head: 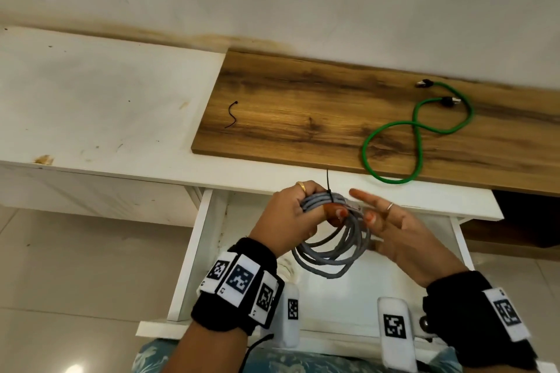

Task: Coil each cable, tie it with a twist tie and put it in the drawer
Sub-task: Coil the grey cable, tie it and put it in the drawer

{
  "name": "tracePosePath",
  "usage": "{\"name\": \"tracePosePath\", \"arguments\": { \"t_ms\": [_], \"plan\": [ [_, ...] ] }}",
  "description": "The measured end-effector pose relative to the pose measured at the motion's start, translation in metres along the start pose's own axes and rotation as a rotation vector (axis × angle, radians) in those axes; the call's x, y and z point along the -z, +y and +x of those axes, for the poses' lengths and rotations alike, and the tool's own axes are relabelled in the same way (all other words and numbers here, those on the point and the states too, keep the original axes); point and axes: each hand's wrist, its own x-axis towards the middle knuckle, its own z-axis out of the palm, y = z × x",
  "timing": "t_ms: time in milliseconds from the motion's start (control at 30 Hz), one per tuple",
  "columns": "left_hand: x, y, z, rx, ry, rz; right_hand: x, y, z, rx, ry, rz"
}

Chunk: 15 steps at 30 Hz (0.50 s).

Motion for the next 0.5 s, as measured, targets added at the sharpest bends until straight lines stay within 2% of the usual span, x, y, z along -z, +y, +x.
{"name": "tracePosePath", "arguments": {
  "t_ms": [100, 200, 367, 500],
  "plan": [
    [-0.001, 0.0, 0.002, 0.043, 0.097, -0.174, 0.0, 0.007, -0.002, -0.224, -0.164, -0.164],
    [-0.005, -0.003, 0.003, 0.091, 0.185, -0.308, -0.006, 0.008, -0.001, -0.316, -0.206, -0.186],
    [-0.011, -0.011, 0.005, 0.215, 0.287, -0.47, -0.01, 0.007, 0.003, -0.329, -0.035, 0.057],
    [-0.014, -0.016, 0.007, 0.344, 0.263, -0.53, -0.005, 0.008, 0.007, -0.306, 0.074, 0.135]
  ]
}}
